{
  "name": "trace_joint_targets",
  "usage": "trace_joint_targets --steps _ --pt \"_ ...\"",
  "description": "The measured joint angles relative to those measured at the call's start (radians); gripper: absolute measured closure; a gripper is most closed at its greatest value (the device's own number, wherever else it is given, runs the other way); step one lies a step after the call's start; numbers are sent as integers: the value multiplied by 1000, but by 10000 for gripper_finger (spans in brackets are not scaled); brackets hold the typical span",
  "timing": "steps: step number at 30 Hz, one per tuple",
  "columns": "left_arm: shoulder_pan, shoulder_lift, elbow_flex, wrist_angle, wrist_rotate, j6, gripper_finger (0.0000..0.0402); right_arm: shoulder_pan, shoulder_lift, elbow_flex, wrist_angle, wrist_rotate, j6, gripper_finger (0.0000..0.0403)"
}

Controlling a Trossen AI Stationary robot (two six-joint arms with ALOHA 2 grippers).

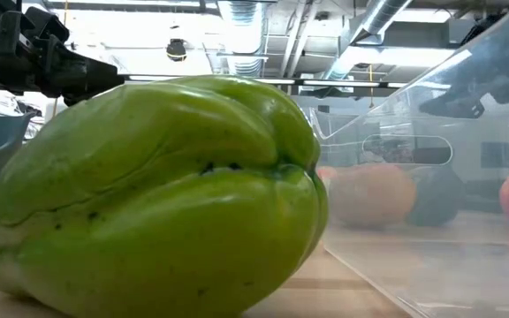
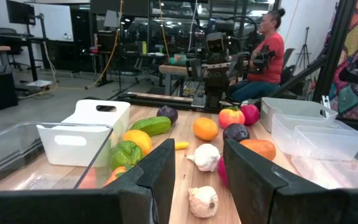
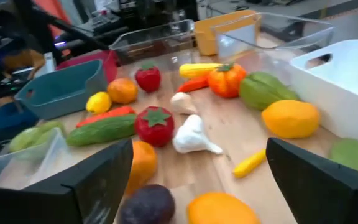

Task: Sort produce into baskets
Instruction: Put the bottom orange tomato into the gray bin

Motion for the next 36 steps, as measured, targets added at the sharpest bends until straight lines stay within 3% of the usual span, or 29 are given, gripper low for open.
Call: trace_joint_targets --steps 6,13,24,36 --pt "0 0 0 0 0 0 279 0 166 124 -25 -24 -7 8" --pt "0 0 0 0 0 0 279 13 444 347 -246 -27 5 7" --pt "0 0 0 0 0 0 279 141 899 658 -672 -30 275 7" --pt "0 0 0 0 0 0 279 222 1177 734 -889 -182 541 7"
